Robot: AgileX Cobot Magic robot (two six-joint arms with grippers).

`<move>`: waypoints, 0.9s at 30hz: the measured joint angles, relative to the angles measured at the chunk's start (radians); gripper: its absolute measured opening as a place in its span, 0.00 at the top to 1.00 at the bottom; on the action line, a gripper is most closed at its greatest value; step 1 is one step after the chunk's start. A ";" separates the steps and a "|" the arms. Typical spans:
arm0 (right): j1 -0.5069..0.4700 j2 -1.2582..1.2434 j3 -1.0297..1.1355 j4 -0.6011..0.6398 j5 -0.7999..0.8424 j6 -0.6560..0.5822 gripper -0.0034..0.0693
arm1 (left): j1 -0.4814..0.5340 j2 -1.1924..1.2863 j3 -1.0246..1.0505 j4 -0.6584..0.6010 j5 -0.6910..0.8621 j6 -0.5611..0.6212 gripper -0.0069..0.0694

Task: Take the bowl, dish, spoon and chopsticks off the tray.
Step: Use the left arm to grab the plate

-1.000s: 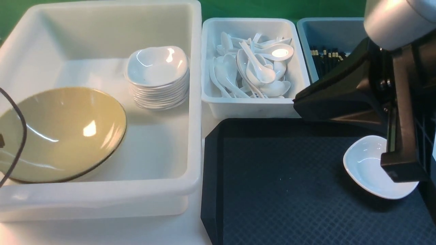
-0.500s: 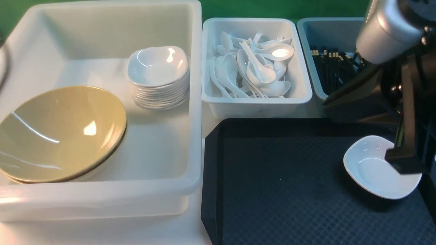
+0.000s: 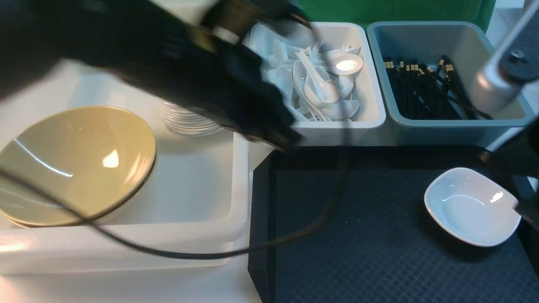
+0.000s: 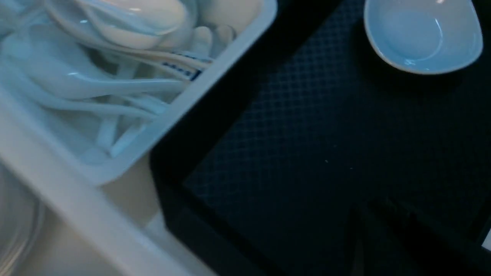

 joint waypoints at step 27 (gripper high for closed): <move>0.000 -0.474 0.072 -0.036 0.027 0.111 0.88 | -0.276 0.880 -0.807 0.151 0.055 -0.184 0.27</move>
